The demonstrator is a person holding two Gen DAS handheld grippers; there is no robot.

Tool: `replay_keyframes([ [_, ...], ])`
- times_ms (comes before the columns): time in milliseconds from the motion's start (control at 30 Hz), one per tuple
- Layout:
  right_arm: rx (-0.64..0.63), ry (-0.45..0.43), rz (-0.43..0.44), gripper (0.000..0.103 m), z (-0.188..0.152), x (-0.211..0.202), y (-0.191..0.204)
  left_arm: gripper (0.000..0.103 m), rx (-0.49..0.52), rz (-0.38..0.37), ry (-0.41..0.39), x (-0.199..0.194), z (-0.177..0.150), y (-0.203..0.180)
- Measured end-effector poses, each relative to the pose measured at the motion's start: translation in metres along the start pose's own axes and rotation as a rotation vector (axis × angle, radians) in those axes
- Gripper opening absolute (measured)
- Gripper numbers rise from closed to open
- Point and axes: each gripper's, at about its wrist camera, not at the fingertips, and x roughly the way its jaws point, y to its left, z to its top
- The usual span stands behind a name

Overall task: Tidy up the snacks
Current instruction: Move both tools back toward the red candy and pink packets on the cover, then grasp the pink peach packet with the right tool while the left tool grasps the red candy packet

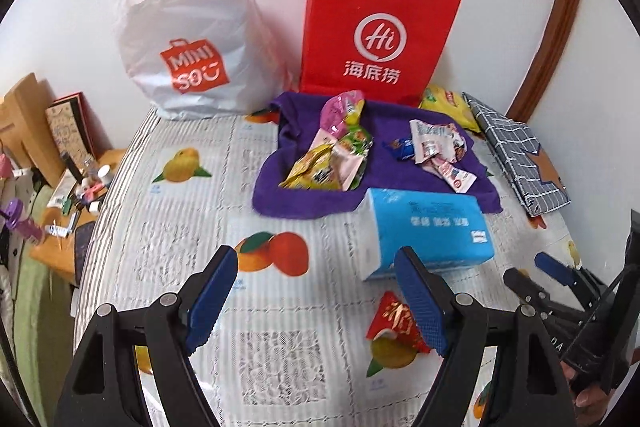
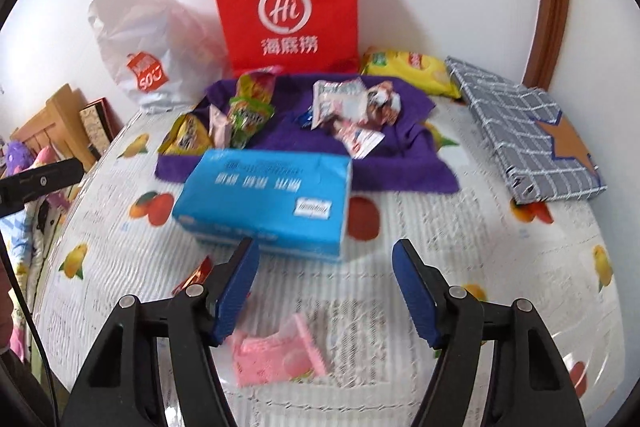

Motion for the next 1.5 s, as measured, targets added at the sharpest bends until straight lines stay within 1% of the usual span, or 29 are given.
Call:
replay_keyframes([
  [100, 0.012, 0.046, 0.028, 0.069, -0.012, 0.009, 0.004, 0.079, -0.005, 0.005, 0.007, 0.001, -0.005, 0.005],
  [233, -0.004, 0.101, 0.112, 0.07, -0.03, 0.017, 0.007, 0.079, -0.003, -0.004, 0.018, 0.004, -0.011, 0.006],
  [267, -0.024, 0.127, 0.148, 0.074, -0.035, 0.019, 0.009, 0.079, -0.002, -0.006, 0.021, 0.005, -0.012, 0.006],
  [300, -0.037, 0.134, 0.161, 0.076, -0.038, 0.02, 0.011, 0.079, 0.0, -0.009, 0.024, 0.006, -0.013, 0.005],
  [333, -0.05, 0.128, 0.162, 0.076, -0.041, 0.02, 0.013, 0.079, 0.003, -0.013, 0.028, 0.008, -0.013, 0.004],
  [400, -0.074, 0.118, 0.138, 0.081, -0.047, 0.022, 0.017, 0.079, 0.009, -0.019, 0.035, 0.011, -0.015, 0.001],
  [433, -0.078, 0.119, 0.129, 0.082, -0.049, 0.024, 0.018, 0.079, 0.014, -0.023, 0.04, 0.013, -0.017, -0.002],
  [500, -0.087, 0.141, 0.111, 0.082, -0.054, 0.032, 0.02, 0.079, 0.026, -0.026, 0.048, 0.016, -0.02, -0.006],
  [633, -0.093, 0.184, 0.102, 0.082, -0.066, 0.045, 0.02, 0.079, 0.056, -0.033, 0.058, 0.022, -0.027, -0.014],
  [700, -0.129, 0.149, 0.069, 0.082, -0.071, 0.044, 0.024, 0.079, 0.064, -0.031, 0.067, 0.026, -0.03, -0.016],
  [733, -0.141, 0.147, 0.061, 0.082, -0.073, 0.045, 0.025, 0.079, 0.066, -0.029, 0.074, 0.028, -0.031, -0.017],
  [833, -0.135, 0.132, 0.062, 0.082, -0.074, 0.044, 0.024, 0.079, 0.069, -0.027, 0.092, 0.035, -0.034, -0.02],
  [867, -0.131, 0.129, 0.06, 0.081, -0.074, 0.045, 0.023, 0.079, 0.069, -0.025, 0.098, 0.037, -0.035, -0.022],
  [1000, -0.14, 0.108, 0.042, 0.071, -0.074, 0.044, 0.022, 0.079, 0.07, -0.022, 0.11, 0.042, -0.038, -0.025],
  [1100, -0.136, 0.097, 0.042, 0.066, -0.074, 0.044, 0.02, 0.079, 0.073, -0.019, 0.123, 0.047, -0.041, -0.028],
  [1300, -0.142, 0.07, 0.052, 0.062, -0.077, 0.041, 0.017, 0.079, 0.07, -0.01, 0.165, 0.06, -0.053, -0.026],
  [1367, -0.141, 0.066, 0.054, 0.062, -0.078, 0.041, 0.016, 0.079, 0.059, -0.023, 0.19, 0.066, -0.059, -0.022],
  [1500, -0.131, 0.063, 0.035, 0.061, -0.077, 0.041, 0.007, 0.079, 0.044, -0.025, 0.207, 0.072, -0.067, -0.016],
])
